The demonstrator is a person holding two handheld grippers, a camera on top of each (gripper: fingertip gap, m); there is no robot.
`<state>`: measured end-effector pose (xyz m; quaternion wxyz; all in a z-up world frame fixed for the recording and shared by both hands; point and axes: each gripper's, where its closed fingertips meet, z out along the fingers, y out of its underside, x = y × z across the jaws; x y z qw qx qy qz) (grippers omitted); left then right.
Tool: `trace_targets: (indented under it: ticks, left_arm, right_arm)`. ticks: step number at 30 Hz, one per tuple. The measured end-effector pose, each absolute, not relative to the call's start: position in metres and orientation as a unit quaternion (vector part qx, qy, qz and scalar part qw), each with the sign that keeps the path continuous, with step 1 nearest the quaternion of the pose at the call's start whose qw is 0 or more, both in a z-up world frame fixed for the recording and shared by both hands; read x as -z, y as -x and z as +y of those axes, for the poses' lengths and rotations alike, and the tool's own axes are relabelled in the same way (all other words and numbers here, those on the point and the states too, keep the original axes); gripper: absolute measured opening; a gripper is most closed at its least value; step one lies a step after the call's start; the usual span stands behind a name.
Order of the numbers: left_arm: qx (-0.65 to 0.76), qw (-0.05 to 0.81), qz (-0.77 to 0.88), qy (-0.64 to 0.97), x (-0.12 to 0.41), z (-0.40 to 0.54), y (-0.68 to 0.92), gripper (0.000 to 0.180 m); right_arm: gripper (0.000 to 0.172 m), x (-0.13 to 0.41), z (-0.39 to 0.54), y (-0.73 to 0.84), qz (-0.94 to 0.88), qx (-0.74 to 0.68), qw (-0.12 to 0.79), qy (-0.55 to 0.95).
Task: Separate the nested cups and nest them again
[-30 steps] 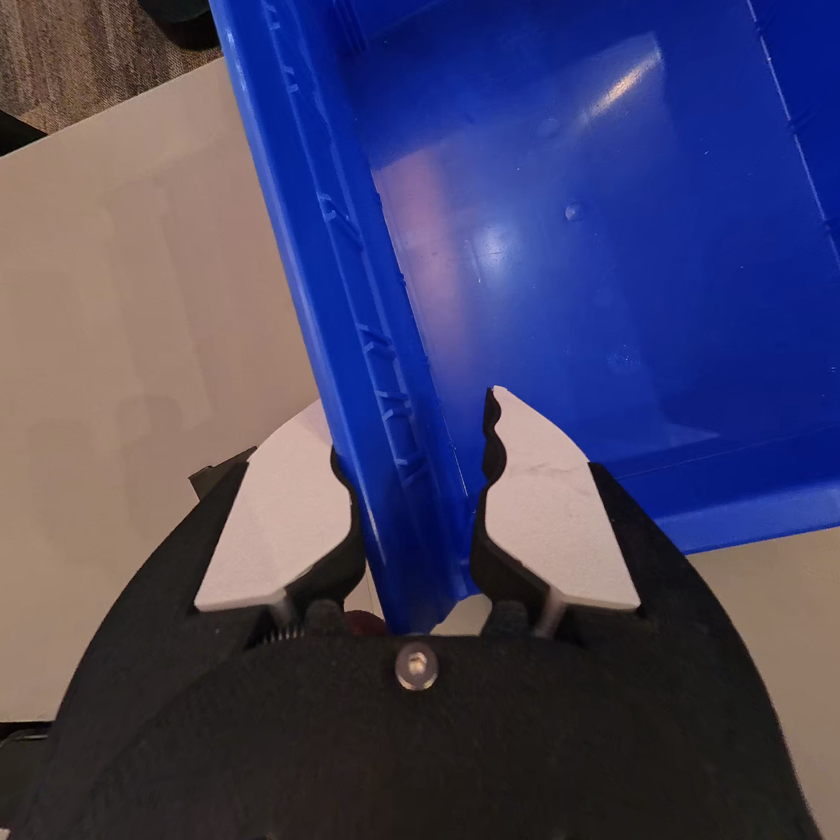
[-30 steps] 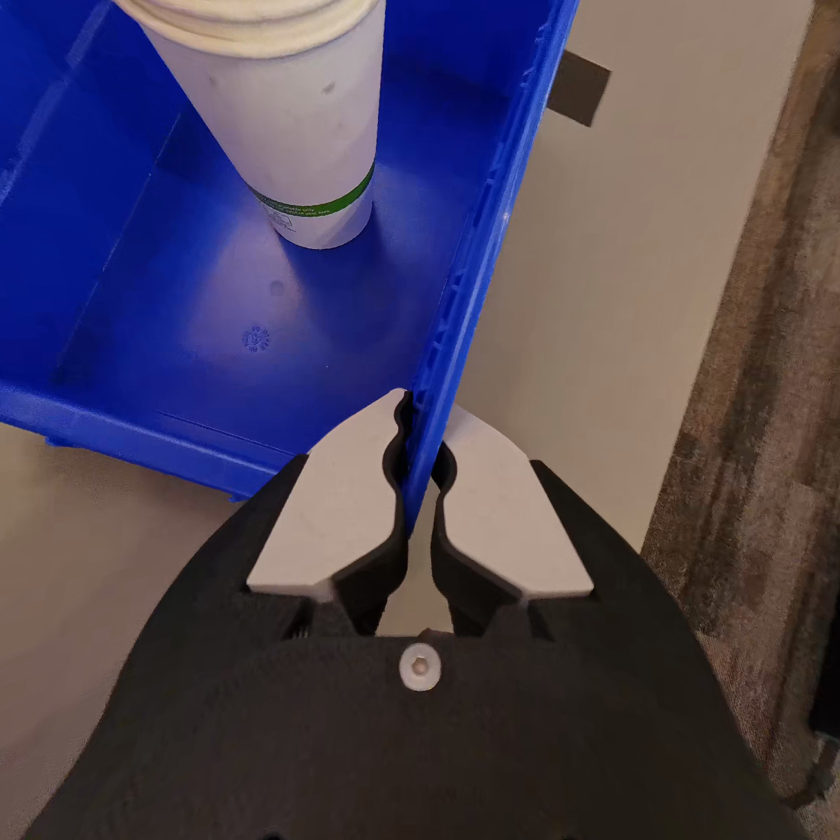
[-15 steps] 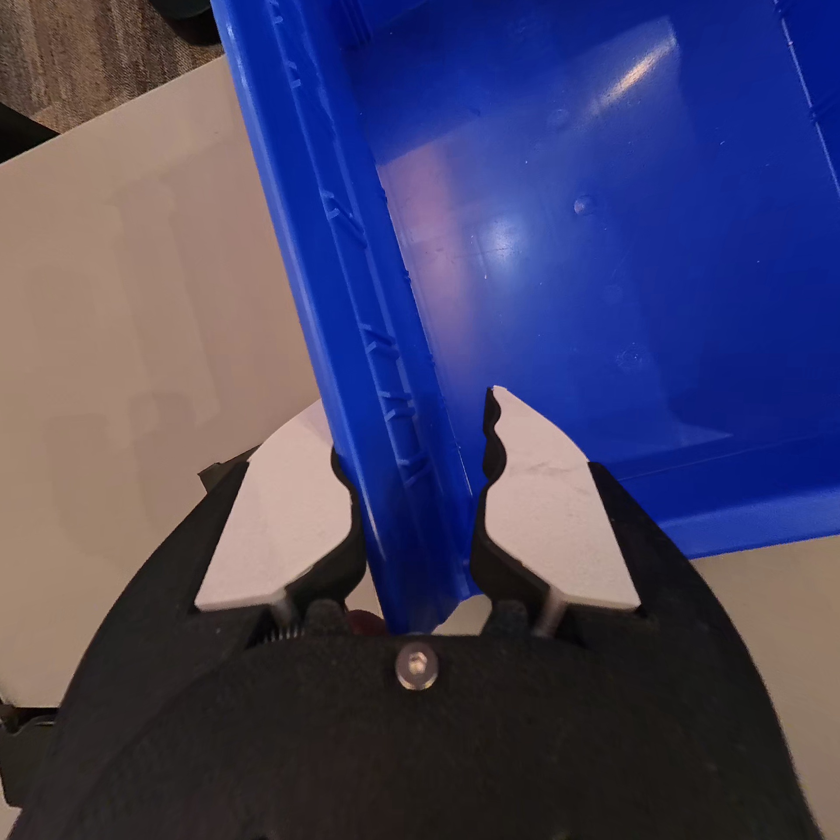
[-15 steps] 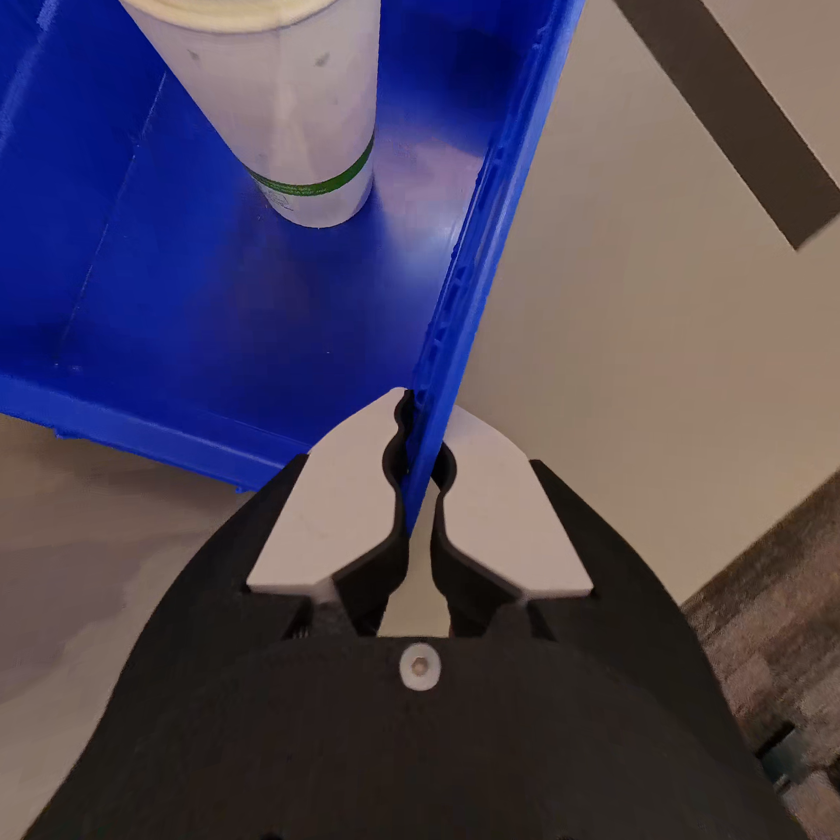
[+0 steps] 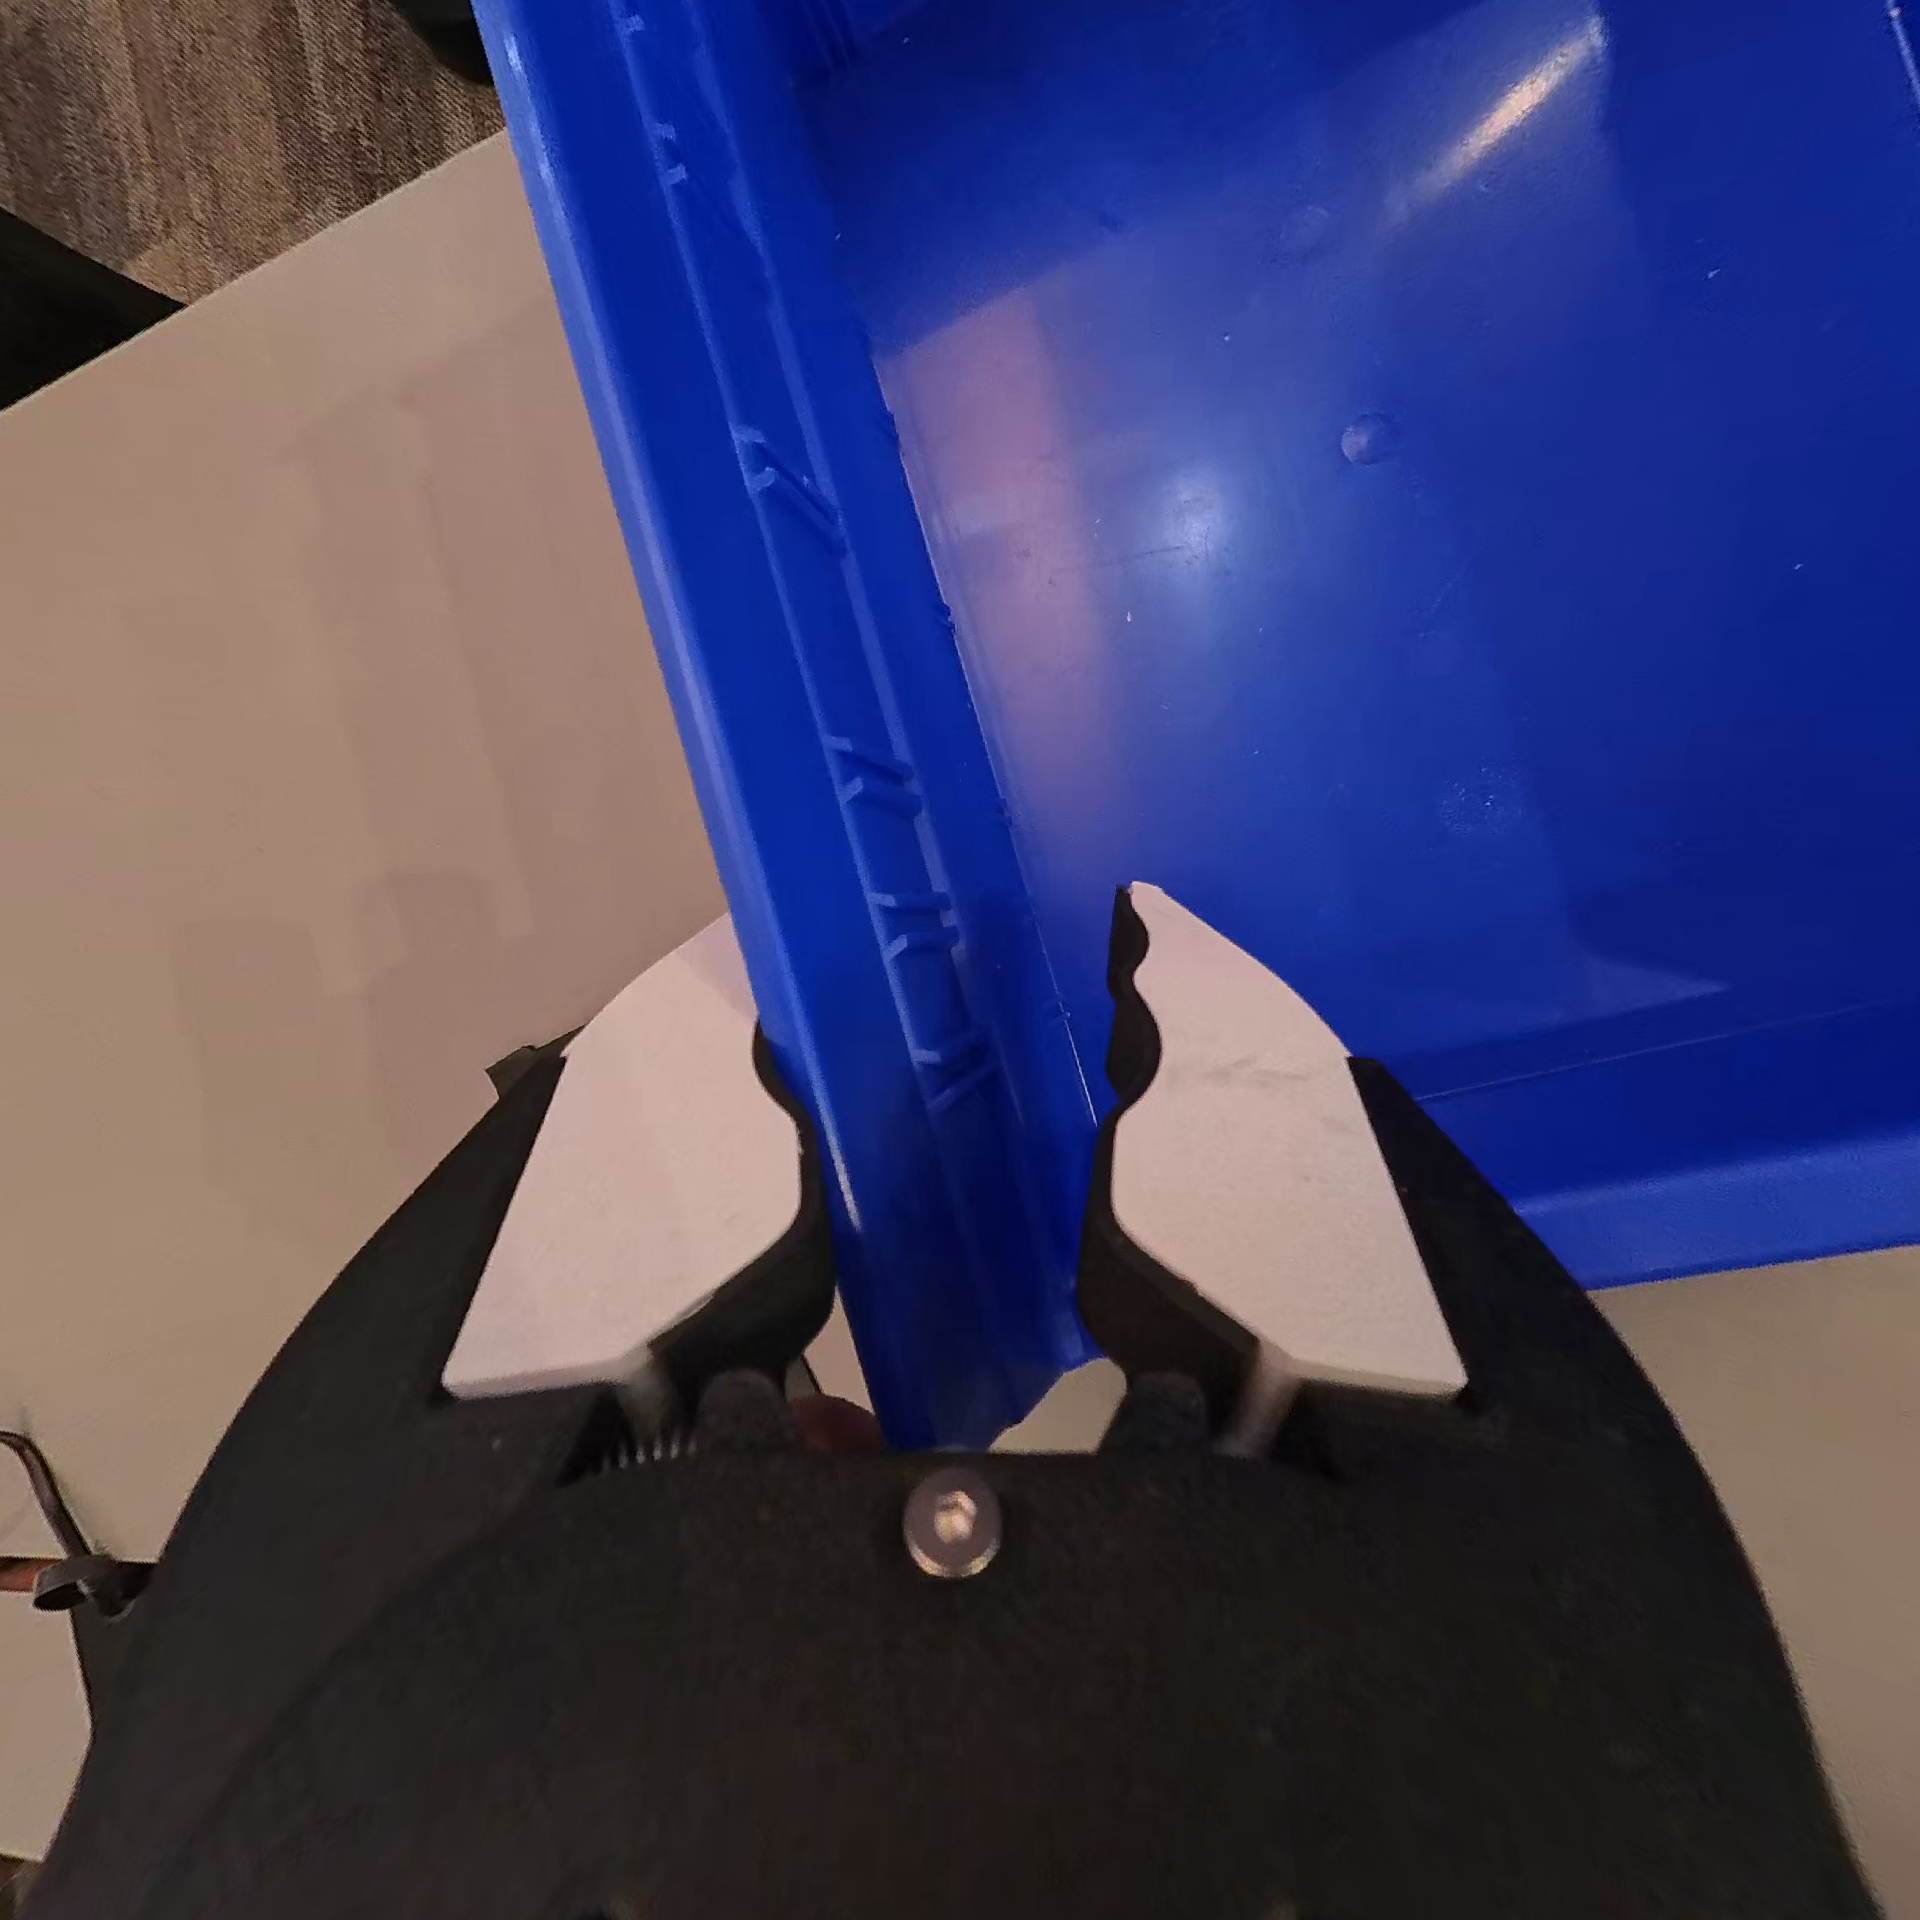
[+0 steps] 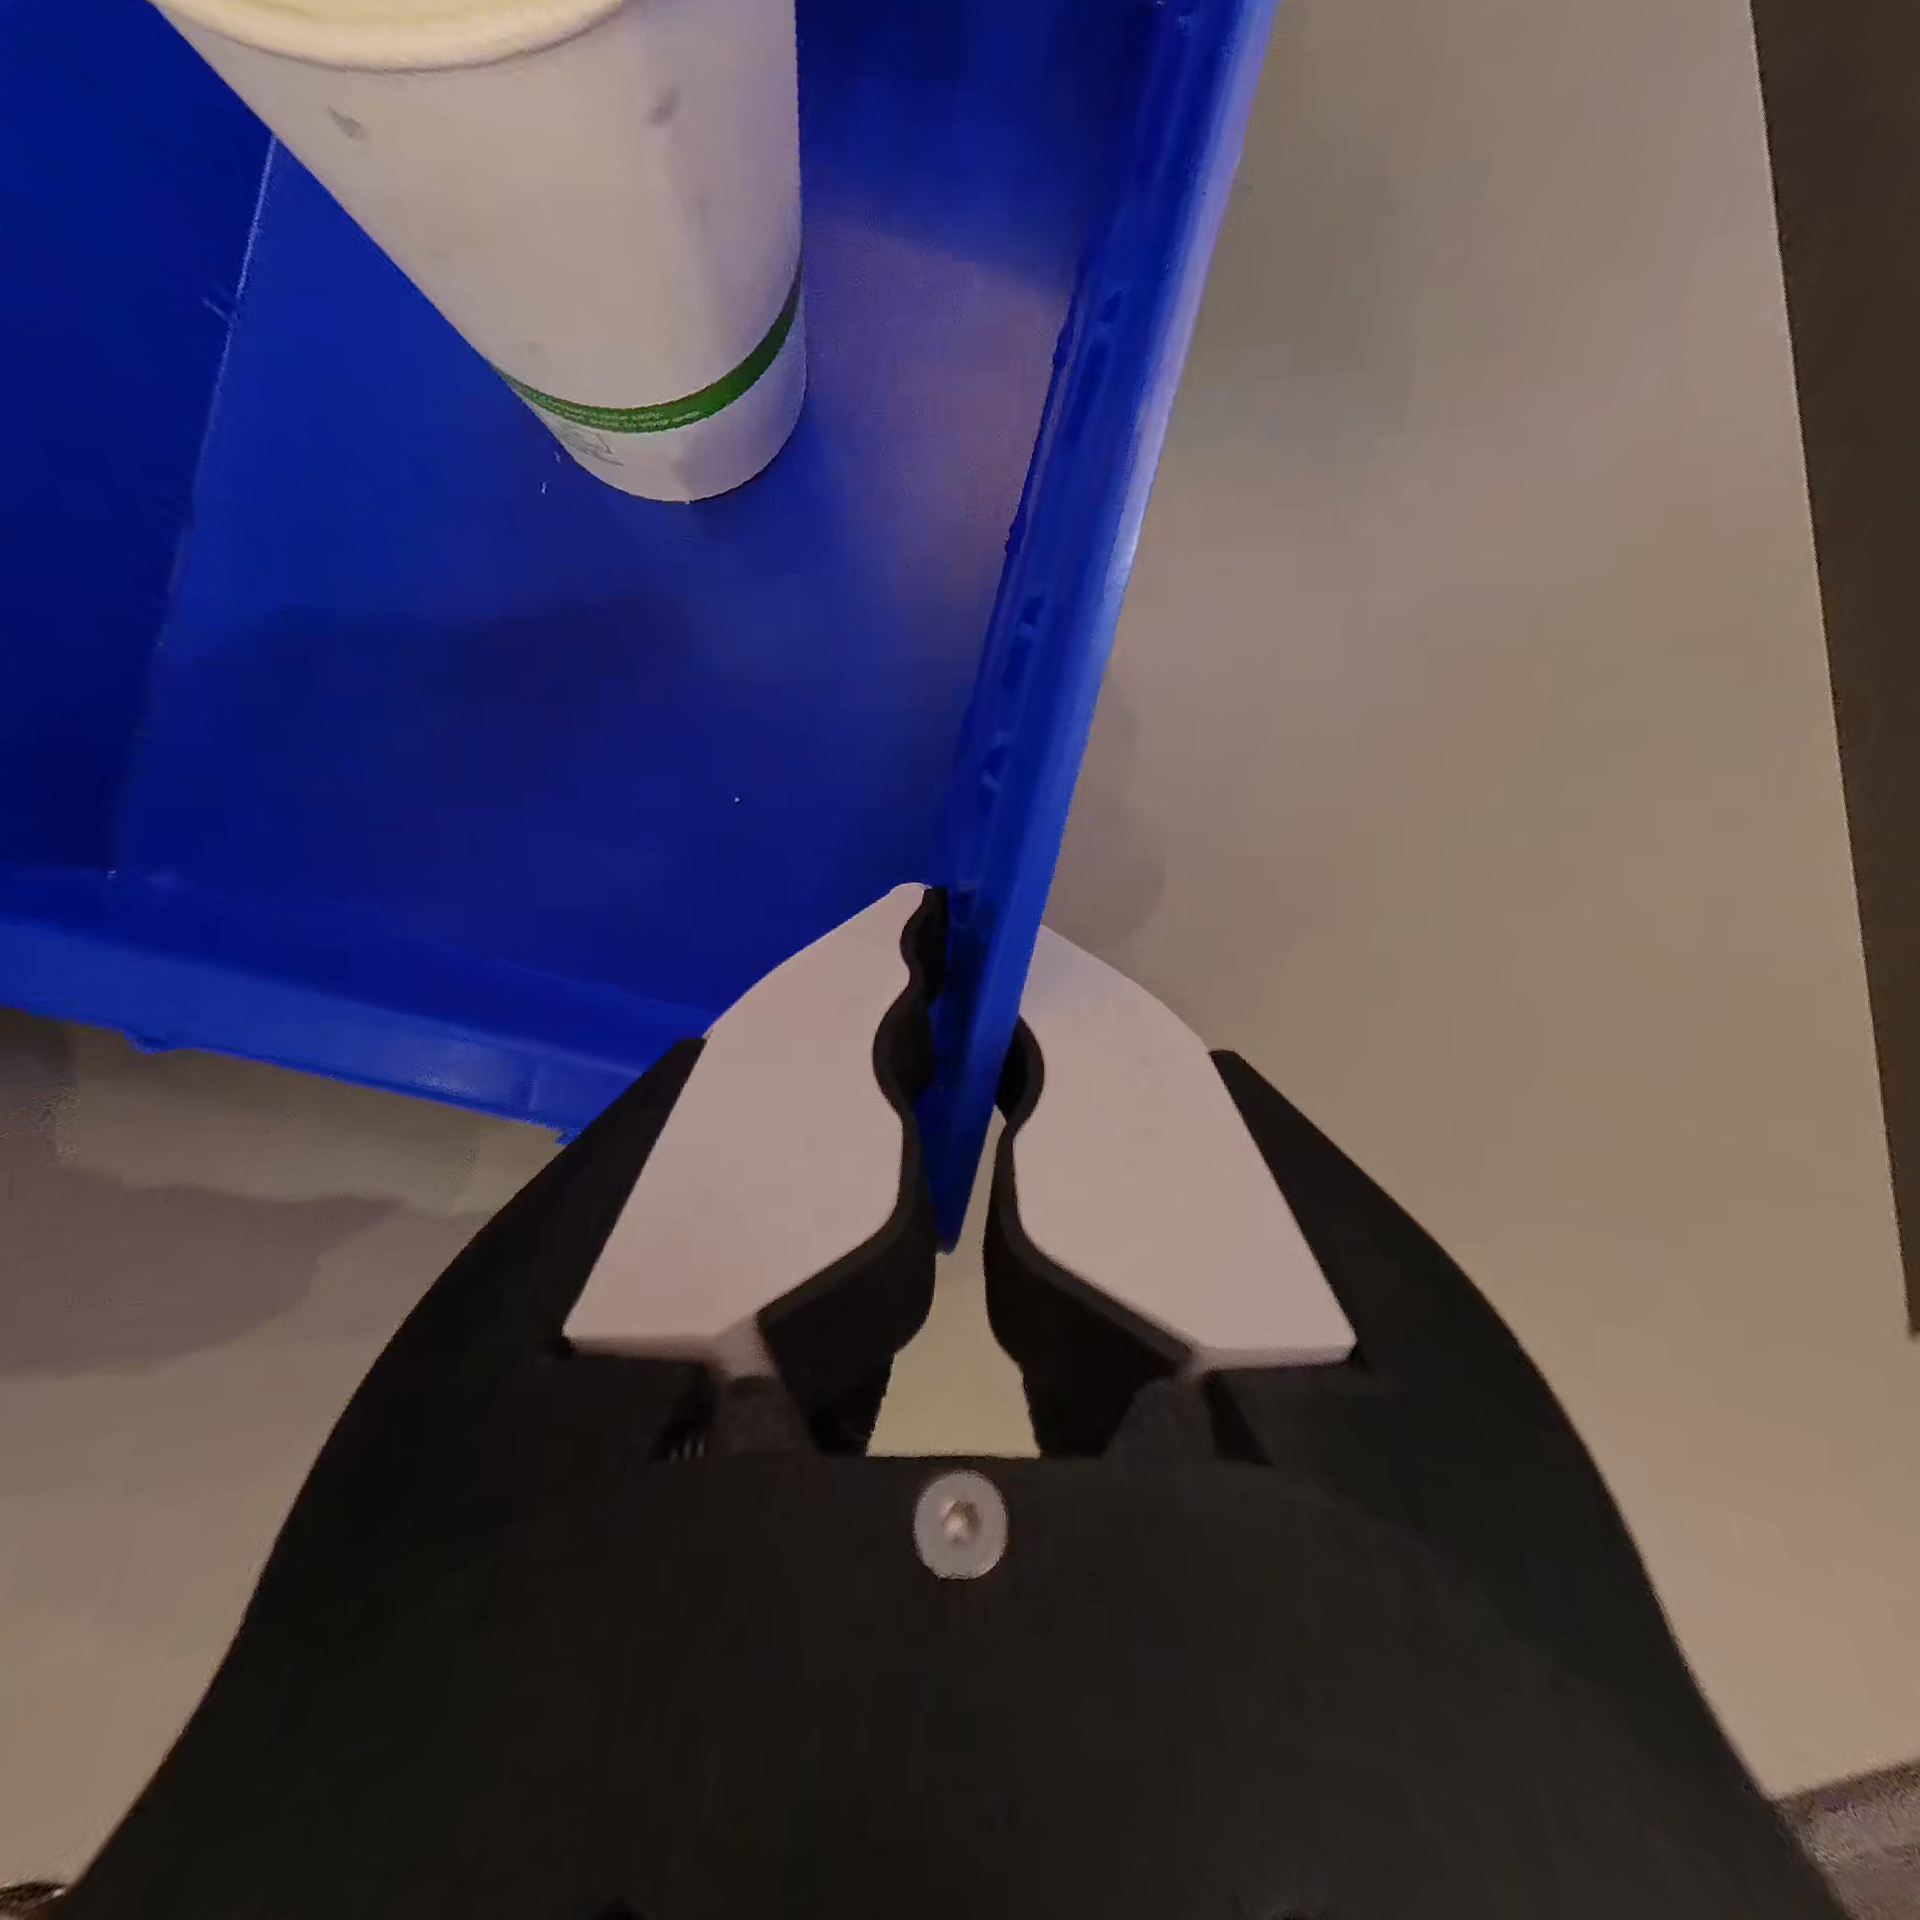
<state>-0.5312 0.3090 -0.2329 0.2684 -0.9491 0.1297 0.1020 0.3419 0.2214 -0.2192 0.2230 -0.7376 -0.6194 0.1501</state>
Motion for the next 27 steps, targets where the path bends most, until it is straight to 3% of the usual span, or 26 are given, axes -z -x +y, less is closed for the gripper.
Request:
trace_targets:
  ticks: [10, 21, 27]
  left_arm:
    - [-0.089, 0.272, 0.13, 0.949, 0.233, 0.309, 0.529, 0.059]
    - [-0.104, 0.23, 0.129, 0.959, 0.229, 0.294, 0.531, 0.1]
    - [-0.142, 0.264, 0.117, 0.947, 0.19, 0.292, 0.532, 0.112]
  right_arm:
    - [0.006, 0.22, 0.226, -0.271, -0.671, -0.179, 0.193, 0.693]
    - [0.005, 0.22, 0.231, -0.207, -0.674, -0.195, 0.167, 0.693]
    - [0.006, 0.22, 0.233, -0.178, -0.664, -0.196, 0.158, 0.704]
